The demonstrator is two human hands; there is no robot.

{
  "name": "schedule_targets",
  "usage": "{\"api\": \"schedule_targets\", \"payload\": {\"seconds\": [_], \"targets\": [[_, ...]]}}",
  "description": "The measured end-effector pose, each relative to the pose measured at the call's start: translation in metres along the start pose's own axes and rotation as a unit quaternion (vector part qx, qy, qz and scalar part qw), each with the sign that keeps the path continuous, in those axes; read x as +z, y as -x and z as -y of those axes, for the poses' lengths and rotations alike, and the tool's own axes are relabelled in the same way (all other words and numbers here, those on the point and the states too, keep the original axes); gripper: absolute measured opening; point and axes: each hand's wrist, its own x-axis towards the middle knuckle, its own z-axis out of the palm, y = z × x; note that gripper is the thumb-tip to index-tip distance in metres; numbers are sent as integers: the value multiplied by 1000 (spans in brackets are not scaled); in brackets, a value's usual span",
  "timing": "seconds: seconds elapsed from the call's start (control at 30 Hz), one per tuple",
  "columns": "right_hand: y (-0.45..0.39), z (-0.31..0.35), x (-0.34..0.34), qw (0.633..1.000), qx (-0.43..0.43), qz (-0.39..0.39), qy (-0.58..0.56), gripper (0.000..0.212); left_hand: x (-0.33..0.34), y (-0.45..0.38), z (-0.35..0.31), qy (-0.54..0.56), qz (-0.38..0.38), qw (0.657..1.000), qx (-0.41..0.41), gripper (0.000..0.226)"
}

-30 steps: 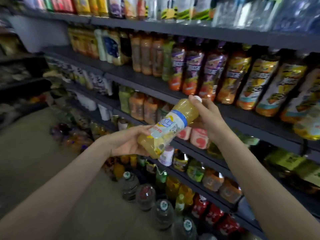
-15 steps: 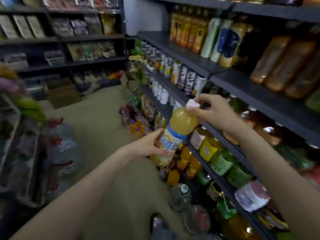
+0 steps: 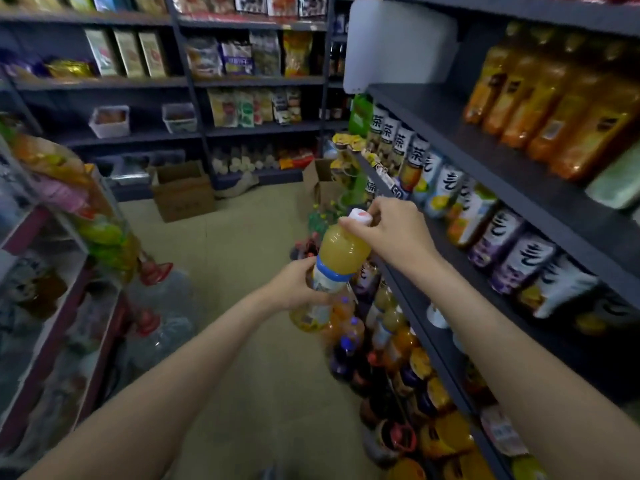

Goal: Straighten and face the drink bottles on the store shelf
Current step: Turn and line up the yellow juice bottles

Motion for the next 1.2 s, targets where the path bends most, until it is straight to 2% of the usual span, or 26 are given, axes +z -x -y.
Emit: {"api": "schedule_targets", "payload": {"seconds": [0.17, 0.4, 0.5, 0.6, 0.7, 0.83, 0.93, 1.03, 1.13, 1.2], "targets": [[-121, 2, 62, 998, 3, 59, -18, 42, -81, -92, 44, -10, 26, 999, -27, 38], [-310, 27, 155, 982, 56, 139, -116, 40, -229, -241, 112, -61, 4, 997, -51, 37], [-378, 27, 190, 980, 68, 132, -129, 36, -278, -309, 135, -102, 3, 993, -62, 42], [-449, 14, 230, 988, 78, 97, -95, 36, -317, -386, 159, -149, -4, 987, -62, 48], [-527, -7, 274, 993, 45, 73, -79, 36, -348, -471, 182, -181, -12, 982, -60, 46], [-642, -34, 322, 995, 20, 82, -61, 33, -392, -583, 214, -208, -17, 974, -84, 48], [-721, -49, 353, 993, 44, 89, -60, 32, -429, -656, 238, -168, -43, 979, -110, 52], [-791, -71, 391, 990, 82, 107, -49, 29, -465, -732, 267, -135, -53, 980, -135, 44], [-859, -109, 439, 982, 147, 110, -41, 28, -496, -821, 301, -124, -45, 980, -150, 40], [-897, -138, 472, 970, 211, 115, -24, 37, -508, -880, 322, -130, -28, 980, -147, 37]]}}
